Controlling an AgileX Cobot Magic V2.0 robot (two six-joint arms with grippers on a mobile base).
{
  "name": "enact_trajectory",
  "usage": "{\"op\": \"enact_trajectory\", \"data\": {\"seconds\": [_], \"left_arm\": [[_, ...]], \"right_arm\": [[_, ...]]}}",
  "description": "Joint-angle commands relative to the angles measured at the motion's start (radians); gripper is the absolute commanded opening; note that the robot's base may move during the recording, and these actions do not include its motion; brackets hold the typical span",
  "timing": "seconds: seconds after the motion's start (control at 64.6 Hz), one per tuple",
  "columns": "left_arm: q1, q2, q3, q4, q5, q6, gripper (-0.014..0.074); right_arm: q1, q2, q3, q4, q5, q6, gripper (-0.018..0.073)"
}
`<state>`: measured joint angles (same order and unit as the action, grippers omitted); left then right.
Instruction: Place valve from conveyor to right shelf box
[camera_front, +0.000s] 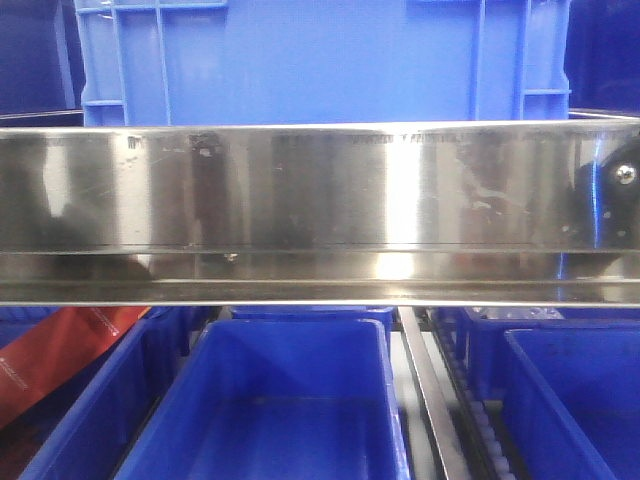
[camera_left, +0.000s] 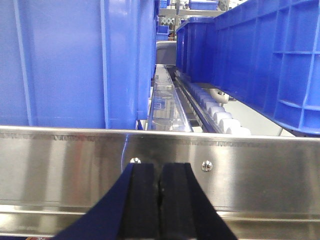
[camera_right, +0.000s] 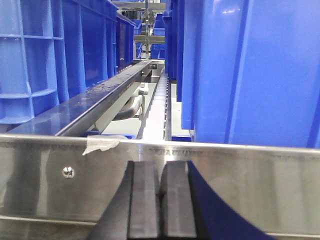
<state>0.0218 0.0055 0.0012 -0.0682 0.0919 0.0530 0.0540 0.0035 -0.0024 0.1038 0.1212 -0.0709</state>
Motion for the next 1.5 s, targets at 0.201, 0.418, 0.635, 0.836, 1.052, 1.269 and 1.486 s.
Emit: {"op": "enact_trajectory", "data": {"seconds": [0.201, 0.418, 0.635, 0.836, 1.052, 1.269, 1.486], "left_arm": [[0.006, -0.005, -0.001, 0.0, -0.02, -0.005, -0.0111], [0.006, -0.005, -0.001, 0.0, -0.02, -0.005, -0.0111], [0.006, -0.005, -0.001, 0.0, -0.02, -0.005, -0.0111], [0.006, -0.005, -0.001, 0.0, -0.02, -0.005, -0.0111], [0.006, -0.005, -0.001, 0.0, -0.02, -0.005, -0.0111], [0.006, -0.005, -0.001, 0.0, -0.02, -0.005, -0.0111], [0.006, -0.005, -0.001, 0.0, -0.02, -0.005, -0.0111]], "right_arm": [[-0.006, -0.004, 0.002, -0.01, -0.025, 0.002, -0.0162], [-0.006, -0.004, 0.002, -0.01, -0.025, 0.002, -0.0162], [-0.006, -0.004, 0.002, -0.01, -0.025, 0.002, -0.0162], [-0.006, -0.004, 0.002, -0.01, -0.025, 0.002, -0.0162], [-0.006, -0.004, 0.002, -0.01, -0.025, 0.002, -0.0162], [-0.006, -0.004, 0.002, -0.01, -0.025, 0.002, -0.0162], [-0.006, -0.004, 0.002, -0.01, -0.025, 0.002, -0.0162]]}}
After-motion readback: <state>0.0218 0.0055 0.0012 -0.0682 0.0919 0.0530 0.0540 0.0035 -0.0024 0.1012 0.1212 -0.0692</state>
